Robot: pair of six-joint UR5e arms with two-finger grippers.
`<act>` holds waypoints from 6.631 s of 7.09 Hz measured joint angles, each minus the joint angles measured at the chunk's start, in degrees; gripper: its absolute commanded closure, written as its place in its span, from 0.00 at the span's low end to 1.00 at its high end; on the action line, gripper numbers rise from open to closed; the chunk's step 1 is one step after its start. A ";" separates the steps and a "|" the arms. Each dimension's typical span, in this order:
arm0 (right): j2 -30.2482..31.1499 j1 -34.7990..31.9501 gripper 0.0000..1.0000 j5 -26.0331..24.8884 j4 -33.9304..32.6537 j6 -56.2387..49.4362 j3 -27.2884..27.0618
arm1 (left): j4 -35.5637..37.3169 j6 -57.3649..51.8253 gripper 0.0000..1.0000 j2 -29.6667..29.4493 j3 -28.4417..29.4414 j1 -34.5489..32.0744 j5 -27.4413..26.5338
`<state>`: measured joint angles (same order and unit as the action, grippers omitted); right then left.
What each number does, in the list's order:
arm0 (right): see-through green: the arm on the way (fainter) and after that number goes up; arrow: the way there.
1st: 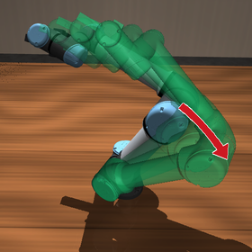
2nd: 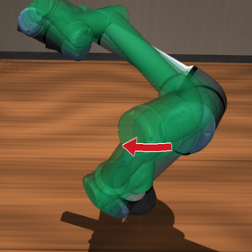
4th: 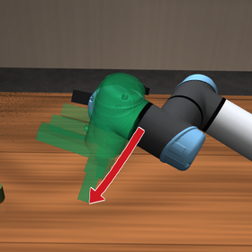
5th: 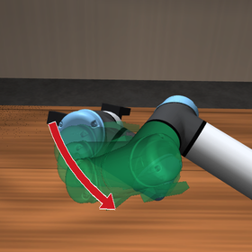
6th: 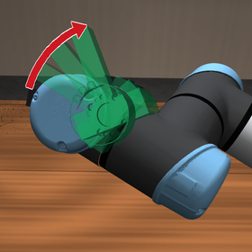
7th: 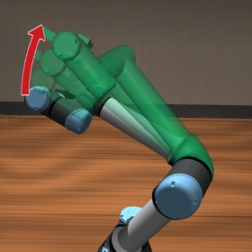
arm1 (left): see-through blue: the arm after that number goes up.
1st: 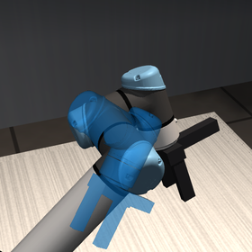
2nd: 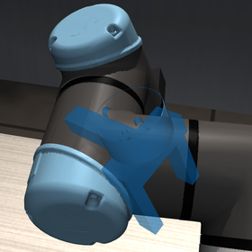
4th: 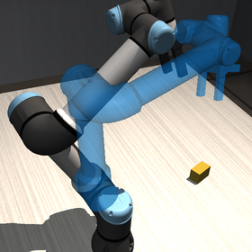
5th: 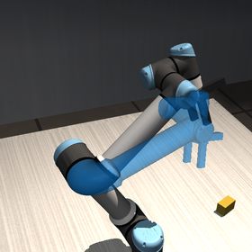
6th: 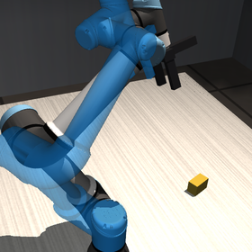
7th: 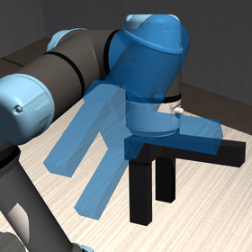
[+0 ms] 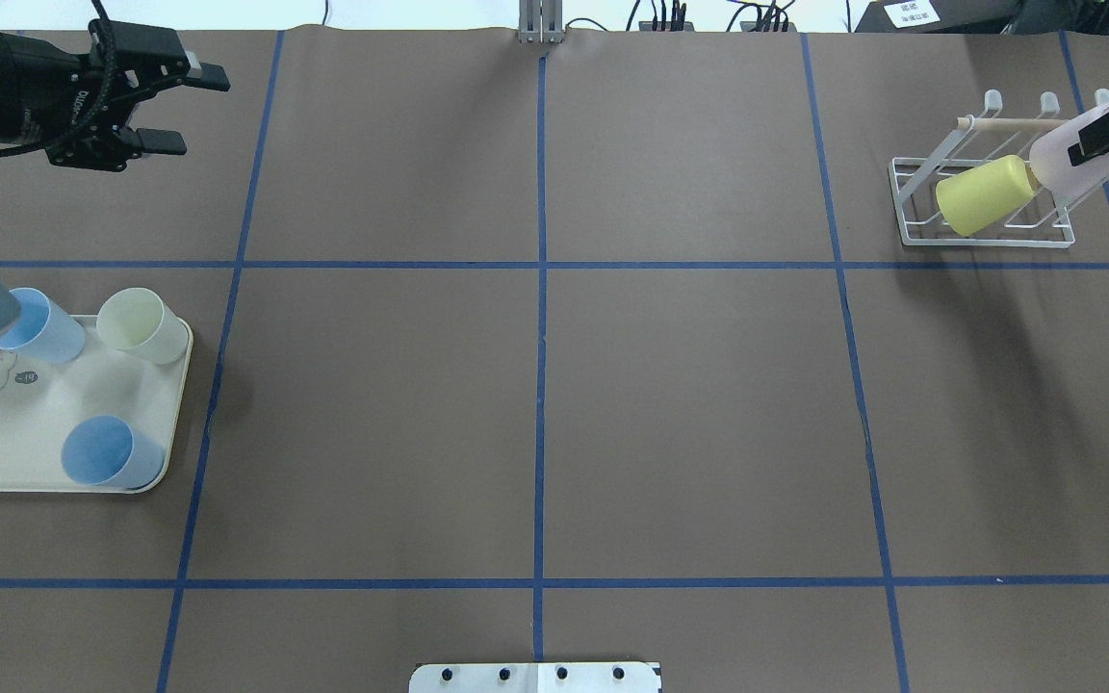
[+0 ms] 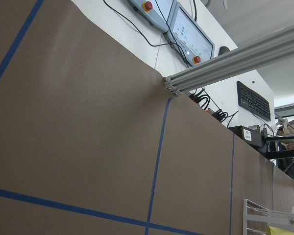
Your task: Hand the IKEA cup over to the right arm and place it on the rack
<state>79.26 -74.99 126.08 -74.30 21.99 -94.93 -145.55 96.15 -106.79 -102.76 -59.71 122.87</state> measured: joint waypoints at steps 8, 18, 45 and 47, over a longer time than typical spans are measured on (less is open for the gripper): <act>-0.13 1.30 1.00 -4.79 -1.48 0.53 0.43 | 0.00 0.17 0.00 0.00 -0.15 0.12 0.00; -2.45 2.91 0.00 -4.42 -3.69 1.77 0.61 | 0.06 0.41 0.00 0.43 -0.81 -0.11 0.31; -8.78 10.04 0.00 0.71 -0.88 36.99 -7.93 | 23.99 -4.94 1.00 11.37 -19.65 13.36 2.73; -12.04 14.30 0.00 0.67 -0.84 45.65 -10.69 | 23.56 7.85 1.00 0.94 -18.11 13.95 2.62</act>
<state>67.23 -60.69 126.75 -75.15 67.64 -105.63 -121.99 104.00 -105.85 -120.87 -45.76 125.50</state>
